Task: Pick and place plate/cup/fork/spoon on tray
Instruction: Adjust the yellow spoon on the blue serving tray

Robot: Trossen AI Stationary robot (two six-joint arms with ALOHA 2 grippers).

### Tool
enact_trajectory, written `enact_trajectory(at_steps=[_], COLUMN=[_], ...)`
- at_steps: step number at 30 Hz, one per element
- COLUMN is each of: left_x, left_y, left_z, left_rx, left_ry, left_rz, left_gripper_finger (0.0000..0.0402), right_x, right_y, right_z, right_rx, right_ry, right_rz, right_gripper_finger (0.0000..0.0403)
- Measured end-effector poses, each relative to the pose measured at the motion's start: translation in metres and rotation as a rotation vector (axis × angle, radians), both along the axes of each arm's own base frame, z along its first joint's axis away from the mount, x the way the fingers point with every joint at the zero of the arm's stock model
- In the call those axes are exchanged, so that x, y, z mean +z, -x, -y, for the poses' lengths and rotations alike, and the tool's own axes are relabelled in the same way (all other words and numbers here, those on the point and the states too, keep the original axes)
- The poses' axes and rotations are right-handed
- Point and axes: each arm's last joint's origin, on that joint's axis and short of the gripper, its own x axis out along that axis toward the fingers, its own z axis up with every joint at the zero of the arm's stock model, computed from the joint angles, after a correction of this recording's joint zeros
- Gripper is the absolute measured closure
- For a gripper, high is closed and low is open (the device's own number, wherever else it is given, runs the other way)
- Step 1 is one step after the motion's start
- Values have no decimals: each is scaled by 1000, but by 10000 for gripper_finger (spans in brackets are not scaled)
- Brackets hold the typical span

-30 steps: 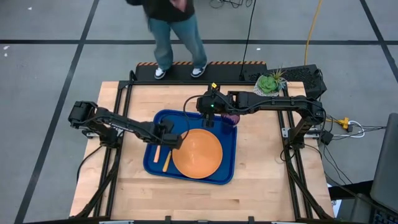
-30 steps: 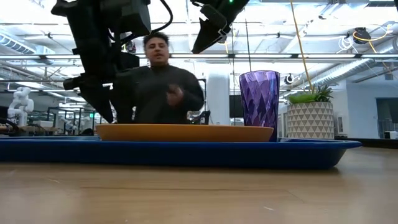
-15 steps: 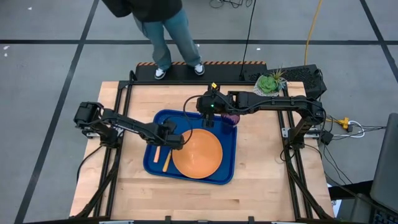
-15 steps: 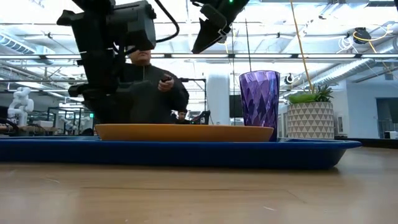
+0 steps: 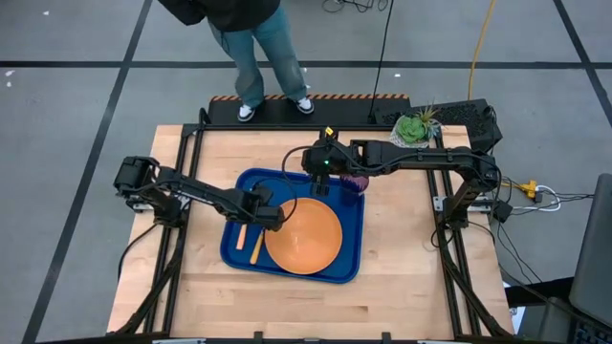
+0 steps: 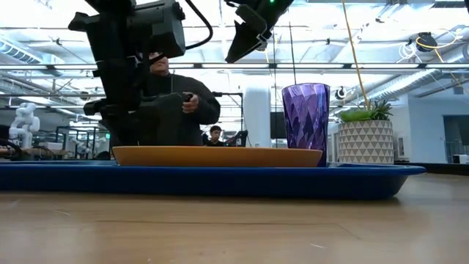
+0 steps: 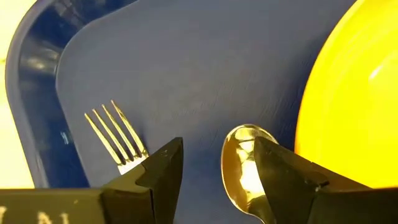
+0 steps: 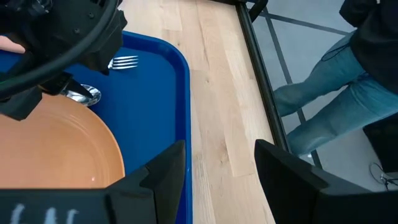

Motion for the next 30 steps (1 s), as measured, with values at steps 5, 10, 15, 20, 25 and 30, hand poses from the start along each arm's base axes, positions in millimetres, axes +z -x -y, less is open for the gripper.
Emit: enact_trajectory(at_steps=[5, 10, 15, 20, 25, 30], left_x=[0, 0, 0, 0, 0, 0], left_y=[1, 4, 4, 3, 1, 0], left_z=[0, -2, -4, -3, 0, 0], left_rx=[0, -3, 3, -2, -20, -49], left_ry=[-15, -43, -45, -27, -3, 4], left_rz=[-8, -42, -47, -33, -17, -19], left_gripper_finger=[202, 201, 202, 201, 201, 201], right_x=[0, 0, 0, 0, 0, 0], right_y=[0, 0, 0, 0, 0, 0], right_z=[0, 0, 0, 0, 0, 0], right_rx=[-1, -1, -1, -1, -1, -2], right_ry=[0, -1, -1, -1, 0, -1], right_rz=[0, 0, 0, 0, 0, 0], right_gripper_finger=[218, 218, 218, 218, 218, 218])
